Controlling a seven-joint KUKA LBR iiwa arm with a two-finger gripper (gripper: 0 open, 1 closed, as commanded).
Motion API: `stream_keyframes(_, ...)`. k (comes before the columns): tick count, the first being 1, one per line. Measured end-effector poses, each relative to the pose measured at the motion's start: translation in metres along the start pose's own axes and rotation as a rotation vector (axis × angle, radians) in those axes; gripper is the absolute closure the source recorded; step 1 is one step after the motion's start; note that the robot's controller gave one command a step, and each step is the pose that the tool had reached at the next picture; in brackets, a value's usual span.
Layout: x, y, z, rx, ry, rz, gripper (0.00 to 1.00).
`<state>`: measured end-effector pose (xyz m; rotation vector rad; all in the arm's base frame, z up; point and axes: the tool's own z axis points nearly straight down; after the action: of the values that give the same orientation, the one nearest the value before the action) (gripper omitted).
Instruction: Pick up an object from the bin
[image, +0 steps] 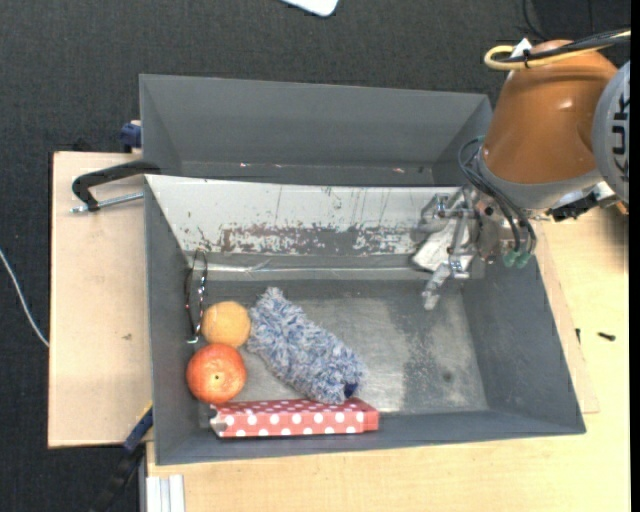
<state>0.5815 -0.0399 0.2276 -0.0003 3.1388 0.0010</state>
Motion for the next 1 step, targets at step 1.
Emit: stream_keyframes(1,0.0043,0.0508,0.0411,0.0,-0.003,0.042,0.0)
